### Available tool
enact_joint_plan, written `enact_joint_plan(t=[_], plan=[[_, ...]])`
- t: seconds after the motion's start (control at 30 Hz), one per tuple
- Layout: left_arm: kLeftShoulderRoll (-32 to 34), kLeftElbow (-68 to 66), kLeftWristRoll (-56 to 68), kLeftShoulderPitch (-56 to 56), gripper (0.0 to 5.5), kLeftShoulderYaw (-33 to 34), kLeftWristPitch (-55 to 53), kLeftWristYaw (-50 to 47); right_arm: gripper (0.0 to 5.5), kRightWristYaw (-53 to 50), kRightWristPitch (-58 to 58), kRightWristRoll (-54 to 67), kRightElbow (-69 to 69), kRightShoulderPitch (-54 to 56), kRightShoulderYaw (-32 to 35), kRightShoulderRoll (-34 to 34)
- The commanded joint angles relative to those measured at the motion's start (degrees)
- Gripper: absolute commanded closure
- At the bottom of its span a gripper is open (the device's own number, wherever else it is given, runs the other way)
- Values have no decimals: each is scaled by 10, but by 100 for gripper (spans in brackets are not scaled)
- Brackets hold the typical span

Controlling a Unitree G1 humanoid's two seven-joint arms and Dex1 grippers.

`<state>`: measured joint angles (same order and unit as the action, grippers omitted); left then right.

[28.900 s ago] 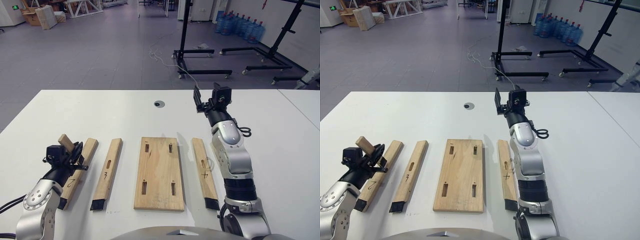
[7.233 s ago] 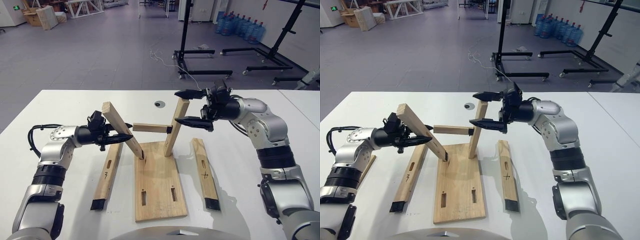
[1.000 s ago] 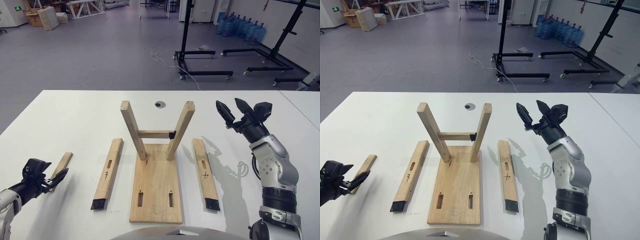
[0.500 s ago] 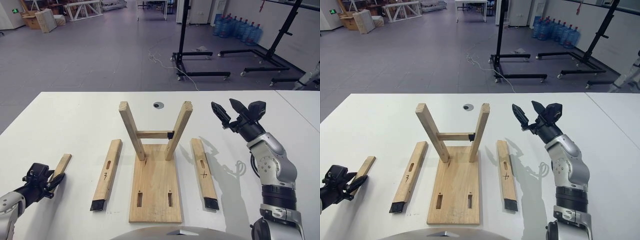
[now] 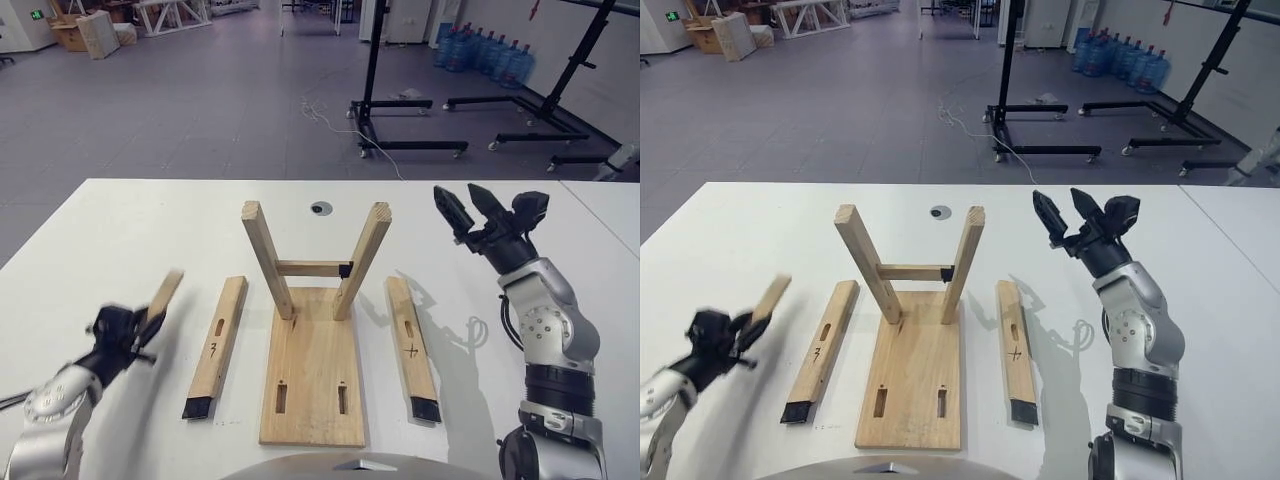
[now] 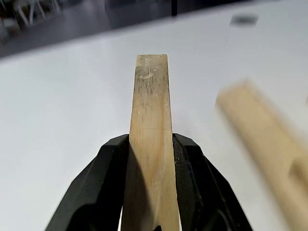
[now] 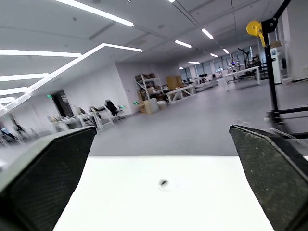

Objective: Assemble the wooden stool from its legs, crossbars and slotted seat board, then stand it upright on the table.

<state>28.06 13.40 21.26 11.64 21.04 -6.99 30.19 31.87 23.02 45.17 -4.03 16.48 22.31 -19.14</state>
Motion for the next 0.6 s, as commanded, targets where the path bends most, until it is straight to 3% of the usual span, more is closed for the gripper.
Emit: enact_joint_plan(t=[0.03, 0.1, 0.23, 0.3, 0.37, 0.47, 0.6], plan=[[-4, 121, 114, -37, 423, 41, 1, 6, 37, 25, 117, 194, -67, -41, 47, -10], [9, 173, 139, -58, 423, 45, -2, 2, 37, 58, 175, 282, -122, -95, 45, -25], [42, 246, 137, -145, 423, -21, -31, -5, 37, 25, 221, 401, -209, -110, 1, -18], [33, 275, 205, -154, 423, -52, -62, 1, 37, 6, 233, 446, -237, -116, -27, -18], [21, 275, 232, -118, 423, -80, -74, 20, 37, 8, 241, 443, -257, -130, -60, -19], [16, 246, 178, -56, 423, -135, -56, 56, 37, -2, 222, 388, -242, -127, -109, 5], [-19, 231, 124, -64, 423, -186, -22, 51, 37, -15, 196, 329, -214, -116, -171, 52]])
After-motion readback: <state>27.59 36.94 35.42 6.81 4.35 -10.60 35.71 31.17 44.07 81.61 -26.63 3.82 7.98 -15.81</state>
